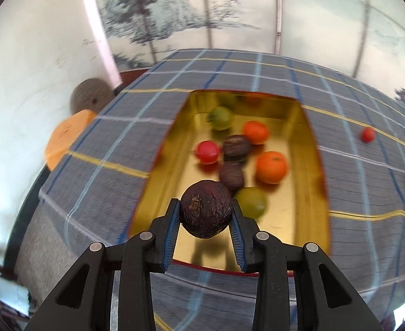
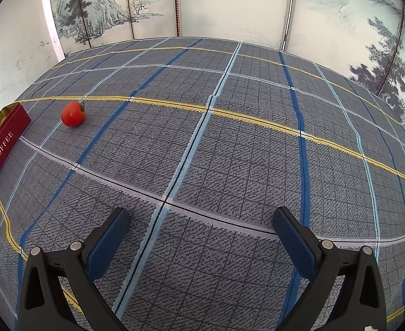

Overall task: Organize fruits
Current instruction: 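Carry the brown date into the tin and open the left tool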

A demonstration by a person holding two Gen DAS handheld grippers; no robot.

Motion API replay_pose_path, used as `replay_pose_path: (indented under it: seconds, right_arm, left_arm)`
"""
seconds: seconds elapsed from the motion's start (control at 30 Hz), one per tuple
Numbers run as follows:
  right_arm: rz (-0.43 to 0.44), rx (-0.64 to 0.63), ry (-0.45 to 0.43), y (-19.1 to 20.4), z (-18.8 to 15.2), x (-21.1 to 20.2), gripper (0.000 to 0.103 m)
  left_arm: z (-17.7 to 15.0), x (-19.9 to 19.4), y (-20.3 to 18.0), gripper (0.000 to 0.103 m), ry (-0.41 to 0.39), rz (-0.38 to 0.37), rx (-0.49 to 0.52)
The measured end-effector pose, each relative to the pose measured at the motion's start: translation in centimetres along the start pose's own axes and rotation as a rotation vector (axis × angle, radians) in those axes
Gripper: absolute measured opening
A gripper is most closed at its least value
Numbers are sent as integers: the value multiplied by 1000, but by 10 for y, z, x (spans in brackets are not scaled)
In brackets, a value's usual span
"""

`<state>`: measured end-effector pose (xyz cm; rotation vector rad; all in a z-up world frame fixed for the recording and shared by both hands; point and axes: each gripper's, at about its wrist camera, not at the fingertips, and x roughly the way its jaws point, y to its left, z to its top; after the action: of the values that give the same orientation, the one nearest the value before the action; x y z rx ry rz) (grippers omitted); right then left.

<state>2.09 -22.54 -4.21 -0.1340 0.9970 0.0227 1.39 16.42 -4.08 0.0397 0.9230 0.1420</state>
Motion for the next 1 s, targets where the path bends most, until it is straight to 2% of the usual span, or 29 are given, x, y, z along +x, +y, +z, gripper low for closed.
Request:
replay_pose_path:
  seconds: [0.27, 0.4, 0.57, 0.8, 1.0]
  right_arm:
    - [0, 0, 0, 0, 0, 0, 103]
    - [0, 0, 0, 0, 0, 0, 103]
    - [0, 0, 0, 0, 0, 0, 103]
    - [0, 0, 0, 0, 0, 0, 103]
    - [0, 0, 0, 0, 0, 0, 103]
  left_arm:
    - [-3, 15, 5, 36, 22, 0, -17]
    - [-5, 20, 2, 36, 56, -60, -41]
    - [-3, 18, -16, 36, 53, -132, -23]
    - [6, 16, -43, 36, 23, -175, 35]
    - [11, 20, -51, 37, 14, -206, 55]
